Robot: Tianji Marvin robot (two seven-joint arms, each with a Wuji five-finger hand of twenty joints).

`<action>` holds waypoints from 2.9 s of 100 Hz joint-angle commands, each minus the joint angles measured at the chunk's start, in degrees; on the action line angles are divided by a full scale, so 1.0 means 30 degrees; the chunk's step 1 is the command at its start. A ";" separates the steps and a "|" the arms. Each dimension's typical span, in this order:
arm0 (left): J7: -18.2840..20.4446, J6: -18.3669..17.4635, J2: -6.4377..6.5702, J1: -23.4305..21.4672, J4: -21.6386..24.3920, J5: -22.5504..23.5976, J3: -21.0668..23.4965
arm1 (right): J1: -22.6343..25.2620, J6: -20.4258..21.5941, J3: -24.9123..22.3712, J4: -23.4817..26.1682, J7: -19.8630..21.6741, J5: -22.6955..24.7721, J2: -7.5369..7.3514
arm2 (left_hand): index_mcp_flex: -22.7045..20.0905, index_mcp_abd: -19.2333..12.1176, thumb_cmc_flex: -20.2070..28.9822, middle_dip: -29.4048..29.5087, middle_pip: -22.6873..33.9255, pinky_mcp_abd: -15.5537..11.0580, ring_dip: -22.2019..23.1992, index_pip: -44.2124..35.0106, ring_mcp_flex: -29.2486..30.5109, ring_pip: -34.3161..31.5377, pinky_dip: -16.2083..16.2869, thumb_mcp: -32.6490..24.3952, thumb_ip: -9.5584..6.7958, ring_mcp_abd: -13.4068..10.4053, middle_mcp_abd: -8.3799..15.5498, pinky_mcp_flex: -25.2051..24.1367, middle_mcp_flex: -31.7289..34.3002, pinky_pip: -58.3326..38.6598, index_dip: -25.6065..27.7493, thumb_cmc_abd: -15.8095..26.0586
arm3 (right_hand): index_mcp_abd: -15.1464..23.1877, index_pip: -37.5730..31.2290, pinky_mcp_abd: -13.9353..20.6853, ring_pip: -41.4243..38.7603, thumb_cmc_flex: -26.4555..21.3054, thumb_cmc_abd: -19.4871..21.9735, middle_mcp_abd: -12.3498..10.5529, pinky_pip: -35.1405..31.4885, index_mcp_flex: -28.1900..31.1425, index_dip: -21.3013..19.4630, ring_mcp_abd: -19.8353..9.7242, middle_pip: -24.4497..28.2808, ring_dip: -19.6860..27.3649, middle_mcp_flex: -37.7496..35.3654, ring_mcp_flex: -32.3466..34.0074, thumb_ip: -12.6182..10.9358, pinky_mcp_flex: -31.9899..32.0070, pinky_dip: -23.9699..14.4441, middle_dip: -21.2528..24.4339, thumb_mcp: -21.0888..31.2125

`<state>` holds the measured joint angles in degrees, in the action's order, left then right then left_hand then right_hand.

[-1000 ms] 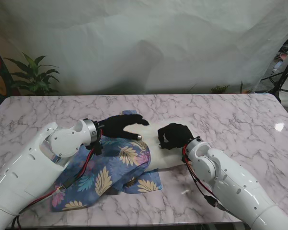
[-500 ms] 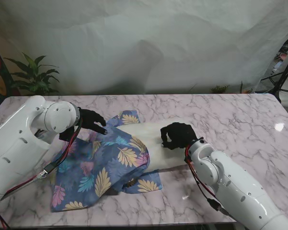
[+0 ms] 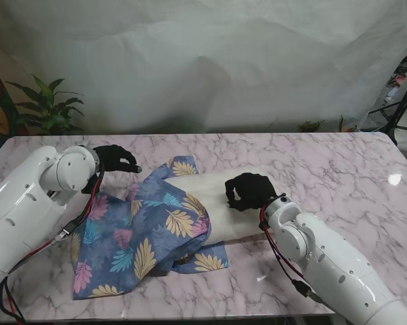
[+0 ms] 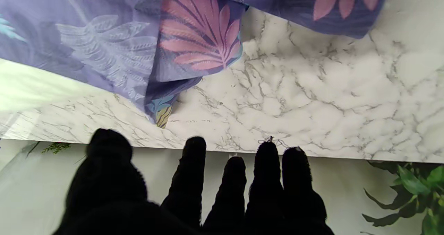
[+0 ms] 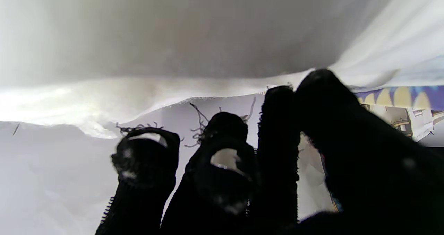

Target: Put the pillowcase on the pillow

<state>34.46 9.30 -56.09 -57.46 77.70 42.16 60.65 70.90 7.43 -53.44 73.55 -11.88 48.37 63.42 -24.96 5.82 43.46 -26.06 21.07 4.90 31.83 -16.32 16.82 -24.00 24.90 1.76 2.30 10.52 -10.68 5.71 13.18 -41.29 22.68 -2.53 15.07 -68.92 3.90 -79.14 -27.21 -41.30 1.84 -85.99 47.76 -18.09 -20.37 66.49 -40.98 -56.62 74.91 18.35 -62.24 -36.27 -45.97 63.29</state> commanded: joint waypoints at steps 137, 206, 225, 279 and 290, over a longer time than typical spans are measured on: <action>-0.4515 0.0778 -0.2316 0.0752 -0.5052 -0.7266 -0.2137 | 0.0484 -0.0524 -0.0368 0.0664 0.0046 -0.0299 0.0150 | -0.4919 -0.1501 0.6829 0.0250 0.1901 0.1353 -0.0827 -1.3191 0.5627 -0.1159 -0.0073 -0.6449 0.0626 0.1041 0.0229 0.4205 0.7422 -0.3395 0.1239 -0.5489 | 0.0589 -0.0545 0.0532 -0.0244 -0.0893 0.0554 0.1555 0.0201 0.0565 -0.0110 -0.2223 0.0576 -0.0305 -0.0160 0.0520 -0.0407 -0.0369 -0.0224 -0.0269 0.0737; -0.4570 0.1805 -0.3324 0.1155 -0.5214 -1.2386 -0.1545 | 0.1294 -0.0904 -0.0820 0.2622 0.0334 0.1235 -0.0121 | -0.1373 -0.1667 0.8512 -0.1715 0.3470 0.2126 -0.0813 -1.7000 1.3799 -0.3257 -0.1992 -0.8082 0.1694 -0.0718 0.1492 1.1282 1.5352 -0.7296 0.7172 -0.4949 | 0.1510 -0.0262 -0.0445 0.1496 -0.0760 0.1595 0.0368 0.1883 -0.0691 -0.0384 -0.1015 -0.0078 0.0263 0.1065 -0.0554 -0.0382 0.0916 0.0214 0.0011 0.0162; -0.3691 0.1756 -0.2983 0.1210 -0.5173 -1.1884 -0.1578 | 0.2507 -0.0701 -0.2348 0.4524 0.4589 0.3783 -0.1121 | -0.1321 -0.1686 0.8492 -0.1752 0.3494 0.2165 -0.0716 -1.6865 1.3578 -0.3201 -0.2064 -0.8052 0.1715 -0.0745 0.1508 1.0999 1.5208 -0.7094 0.7255 -0.4845 | -0.2437 0.8251 -0.6817 1.7752 0.5610 0.3616 -0.1210 1.1114 -0.8160 0.0050 0.5143 -0.7759 0.5849 0.8931 -1.0276 -0.2722 1.3288 0.3067 0.6128 -0.1893; -0.2941 0.1617 -0.2801 0.1342 -0.5643 -1.1752 -0.1769 | 0.4336 0.0861 -0.3521 0.5536 0.8491 0.7471 -0.2060 | -0.1320 -0.1682 0.8545 -0.1761 0.3442 0.2193 -0.0611 -1.6744 1.3354 -0.3130 -0.2063 -0.7703 0.1643 -0.0717 0.1521 1.0757 1.5101 -0.6882 0.7346 -0.4643 | -0.6174 2.4766 -0.9836 2.5927 0.9231 0.4952 0.0978 1.7111 -1.2554 0.6938 0.9259 -2.2577 1.1629 1.6520 -2.2374 -0.3054 2.3091 1.2364 1.4063 -0.8034; -0.2868 0.1583 -0.2861 0.1350 -0.5709 -1.2133 -0.1718 | 0.3508 -0.0291 -0.2419 0.3960 0.6392 0.7651 -0.1964 | -0.1314 -0.1695 0.8544 -0.1747 0.3402 0.2142 -0.0602 -1.6694 1.3284 -0.3114 -0.2042 -0.7568 0.1628 -0.0740 0.1556 1.0647 1.5050 -0.6855 0.7337 -0.4613 | -0.5095 2.4669 -1.0337 2.4824 0.5544 0.2779 -0.0633 1.5187 -1.2573 0.6846 0.9305 -1.9729 1.1316 1.5795 -1.9742 -0.3287 2.1244 1.2093 1.0315 -0.8562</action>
<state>24.66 14.23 -64.45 -53.49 60.85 6.98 55.52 82.75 7.23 -61.78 88.41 6.21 71.34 56.96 -28.64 5.48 66.77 -30.51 30.01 11.67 29.09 -61.18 56.06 -31.51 19.82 -16.94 7.76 10.39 -7.33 37.55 56.80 -60.70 41.99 -17.77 -1.46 3.90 -23.87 -4.10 -6.47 -29.04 1.90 -37.91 9.85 1.68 6.65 2.65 -6.81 -8.33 12.71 9.34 3.37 0.31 -11.54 38.15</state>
